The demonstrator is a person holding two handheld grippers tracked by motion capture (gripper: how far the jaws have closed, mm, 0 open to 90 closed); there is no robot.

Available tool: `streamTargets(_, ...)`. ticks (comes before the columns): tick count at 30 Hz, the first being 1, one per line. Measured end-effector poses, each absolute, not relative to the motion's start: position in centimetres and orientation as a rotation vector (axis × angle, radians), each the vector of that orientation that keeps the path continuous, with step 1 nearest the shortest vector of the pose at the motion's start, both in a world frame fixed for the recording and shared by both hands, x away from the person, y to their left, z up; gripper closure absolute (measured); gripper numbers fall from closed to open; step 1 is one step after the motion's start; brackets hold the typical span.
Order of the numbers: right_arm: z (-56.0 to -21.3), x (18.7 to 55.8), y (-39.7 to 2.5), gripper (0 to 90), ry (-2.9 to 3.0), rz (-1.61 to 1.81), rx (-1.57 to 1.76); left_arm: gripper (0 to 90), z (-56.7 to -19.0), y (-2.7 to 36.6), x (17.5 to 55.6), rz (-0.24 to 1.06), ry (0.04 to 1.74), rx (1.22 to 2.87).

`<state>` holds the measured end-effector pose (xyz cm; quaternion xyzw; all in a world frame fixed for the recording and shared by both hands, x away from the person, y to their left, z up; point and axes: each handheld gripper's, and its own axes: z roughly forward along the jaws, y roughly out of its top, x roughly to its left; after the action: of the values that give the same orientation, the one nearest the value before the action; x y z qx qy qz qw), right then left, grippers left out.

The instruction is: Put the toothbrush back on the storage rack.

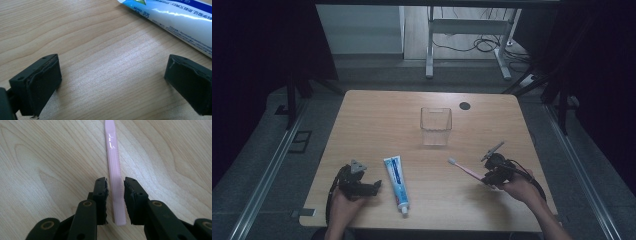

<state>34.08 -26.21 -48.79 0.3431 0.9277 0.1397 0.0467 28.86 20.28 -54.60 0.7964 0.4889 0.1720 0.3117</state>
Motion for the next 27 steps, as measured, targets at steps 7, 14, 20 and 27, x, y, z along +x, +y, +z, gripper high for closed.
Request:
streamTargets(7,-48.9,34.8,-24.8,73.5,2.871,0.326,1.018,0.7,-54.6,20.3,28.9,0.454,1.290,2.101)
streamTargets(14,-49.0,35.5,-23.5,75.5,2.895,0.249,1.001,0.7,-54.6,20.3,28.9,0.454,1.290,2.102)
streamTargets(20,-49.2,36.2,-22.7,75.9,2.906,0.184,0.980,0.7,-54.6,20.3,28.9,0.454,1.290,2.102)
streamTargets(27,-49.2,36.7,-22.0,76.3,2.909,0.127,0.972,0.7,-54.6,20.3,28.9,0.454,1.290,2.102)
